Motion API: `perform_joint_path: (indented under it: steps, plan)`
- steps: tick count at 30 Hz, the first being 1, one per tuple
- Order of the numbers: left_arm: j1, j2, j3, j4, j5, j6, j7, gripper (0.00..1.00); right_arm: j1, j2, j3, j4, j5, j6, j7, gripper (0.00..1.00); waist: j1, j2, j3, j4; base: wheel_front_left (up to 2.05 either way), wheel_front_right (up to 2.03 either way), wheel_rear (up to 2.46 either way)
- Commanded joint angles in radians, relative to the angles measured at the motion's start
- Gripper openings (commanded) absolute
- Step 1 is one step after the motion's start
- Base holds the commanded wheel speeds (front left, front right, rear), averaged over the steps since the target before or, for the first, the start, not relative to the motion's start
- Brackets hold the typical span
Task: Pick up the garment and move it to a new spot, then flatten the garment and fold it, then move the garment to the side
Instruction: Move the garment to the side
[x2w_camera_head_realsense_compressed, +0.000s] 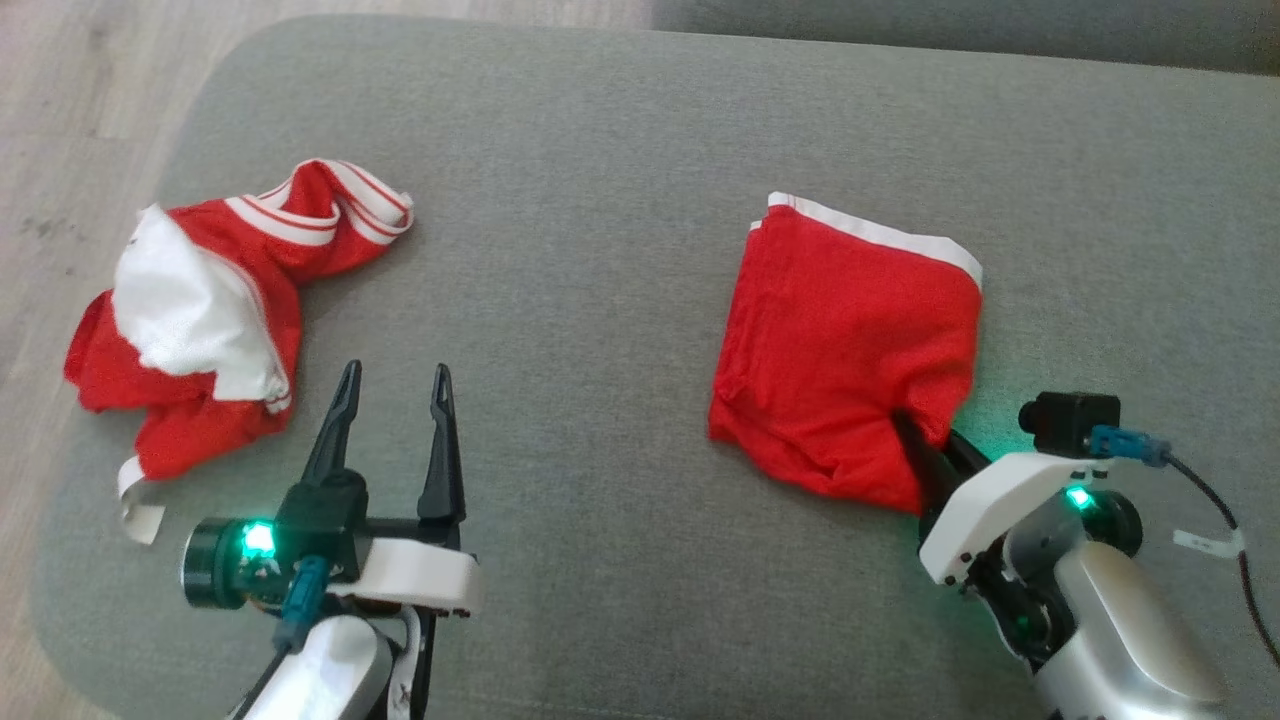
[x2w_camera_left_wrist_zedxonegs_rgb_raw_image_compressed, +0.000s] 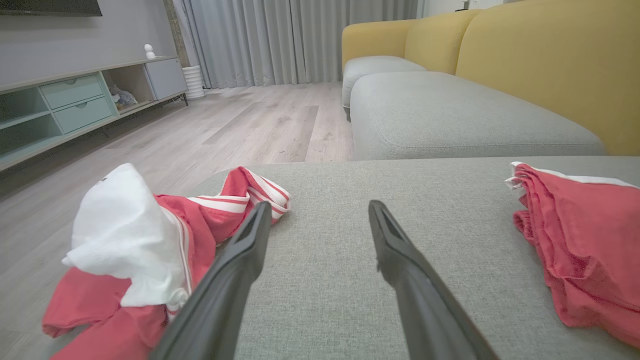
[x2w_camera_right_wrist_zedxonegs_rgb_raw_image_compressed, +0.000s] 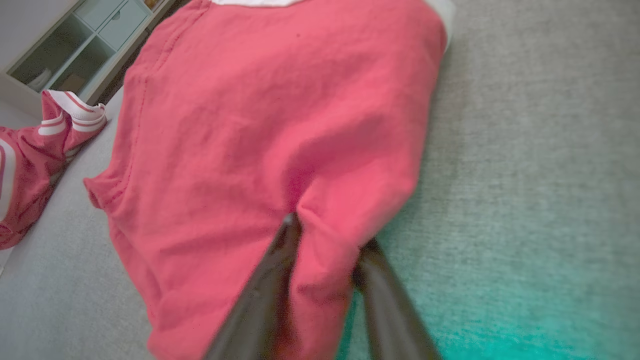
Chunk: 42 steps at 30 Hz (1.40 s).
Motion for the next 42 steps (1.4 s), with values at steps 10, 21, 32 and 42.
perform_joint_path:
  steps: [10,21,32,42]
  plan:
    - [-0.057,0.013,0.049,-0.02,-0.002,0.002,-0.028,1.0,-0.029,-0.163,0.091,-0.065,-0.059,-0.001,-0.039,0.0,-0.0002,0.0,0.027,-0.148,0.0,0.0,0.0]
    - [-0.139,-0.004,0.021,-0.012,0.023,-0.018,-0.022,1.0,-0.154,-0.427,0.101,0.036,-0.052,-0.001,-0.028,0.0,-0.0002,0.0,0.108,-0.26,0.0,0.0,0.0]
    - [-0.239,-0.054,-0.011,0.015,0.053,-0.04,-0.033,1.0,-0.287,-0.653,-0.078,0.339,-0.047,-0.001,-0.102,0.0,-0.0002,0.0,0.218,-0.218,0.0,0.0,0.0]
    - [-0.25,-0.071,0.003,0.053,0.042,-0.045,-0.055,1.0,-0.377,-0.62,-0.188,0.534,-0.127,-0.001,-0.31,1.0,-0.0002,0.0,0.22,-0.217,0.0,0.0,0.0]
